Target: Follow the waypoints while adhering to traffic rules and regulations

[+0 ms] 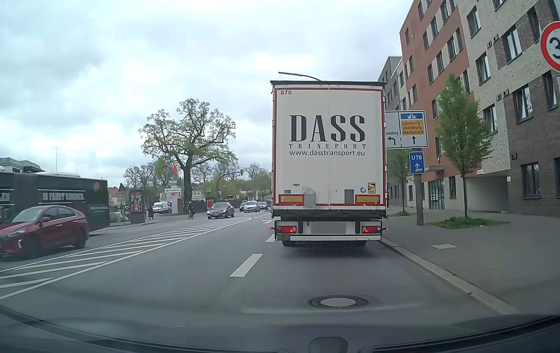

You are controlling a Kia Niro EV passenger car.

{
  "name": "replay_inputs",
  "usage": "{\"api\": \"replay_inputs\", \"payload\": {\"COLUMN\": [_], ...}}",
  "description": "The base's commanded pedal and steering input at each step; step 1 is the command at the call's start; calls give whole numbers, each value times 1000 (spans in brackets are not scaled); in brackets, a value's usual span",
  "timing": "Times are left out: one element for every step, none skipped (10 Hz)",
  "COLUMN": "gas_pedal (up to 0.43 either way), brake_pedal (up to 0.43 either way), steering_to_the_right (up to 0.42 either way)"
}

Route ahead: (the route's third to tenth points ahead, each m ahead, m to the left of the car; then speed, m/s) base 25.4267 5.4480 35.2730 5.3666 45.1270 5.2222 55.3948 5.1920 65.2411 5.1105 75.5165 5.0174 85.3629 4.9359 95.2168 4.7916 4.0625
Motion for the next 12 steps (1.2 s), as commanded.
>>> {"api": "replay_inputs", "payload": {"gas_pedal": [157, 138, 138, 138, 138, 150, 189, 189, 189, 177, 177, 189], "brake_pedal": [0, 0, 6, 0, 0, 0, 6, 0, 0, 0, 0, 0], "steering_to_the_right": [-1, -5, -21, -39, -55, -73, -89, -101, -107, -108, -106, -99]}}
